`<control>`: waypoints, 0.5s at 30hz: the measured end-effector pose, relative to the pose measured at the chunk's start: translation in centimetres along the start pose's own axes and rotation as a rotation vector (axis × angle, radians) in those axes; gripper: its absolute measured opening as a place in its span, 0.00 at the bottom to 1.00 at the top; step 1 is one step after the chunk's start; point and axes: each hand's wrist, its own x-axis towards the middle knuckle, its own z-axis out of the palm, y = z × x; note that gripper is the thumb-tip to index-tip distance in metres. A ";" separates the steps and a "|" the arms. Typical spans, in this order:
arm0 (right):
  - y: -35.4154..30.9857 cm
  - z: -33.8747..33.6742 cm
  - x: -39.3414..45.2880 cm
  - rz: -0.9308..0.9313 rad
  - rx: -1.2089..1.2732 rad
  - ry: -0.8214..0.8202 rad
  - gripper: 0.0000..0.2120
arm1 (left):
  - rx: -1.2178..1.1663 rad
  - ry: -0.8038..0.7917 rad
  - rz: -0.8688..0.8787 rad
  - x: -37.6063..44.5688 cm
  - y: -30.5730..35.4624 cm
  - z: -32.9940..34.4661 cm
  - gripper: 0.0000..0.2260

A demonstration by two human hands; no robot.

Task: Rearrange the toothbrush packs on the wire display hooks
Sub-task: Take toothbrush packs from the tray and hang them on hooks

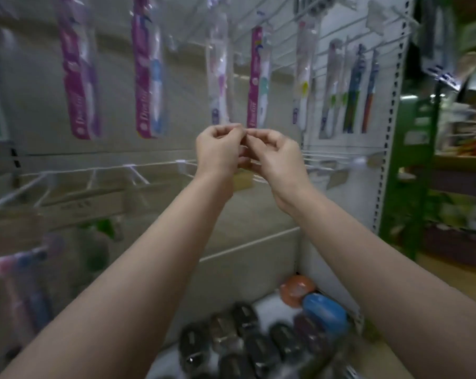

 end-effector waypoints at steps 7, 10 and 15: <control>0.6 -8.2 -4.6 -0.023 -0.154 0.162 0.05 | -0.097 -0.168 -0.084 -5.2 -5.7 5.1 0.03; 3.1 -12.2 -6.6 0.010 -0.229 0.210 0.08 | -0.105 -0.173 -0.120 -6.8 -10.4 7.2 0.03; 10.9 -19.7 -10.3 0.190 -0.265 0.314 0.08 | -0.100 -0.070 -0.325 -10.3 -22.6 10.5 0.02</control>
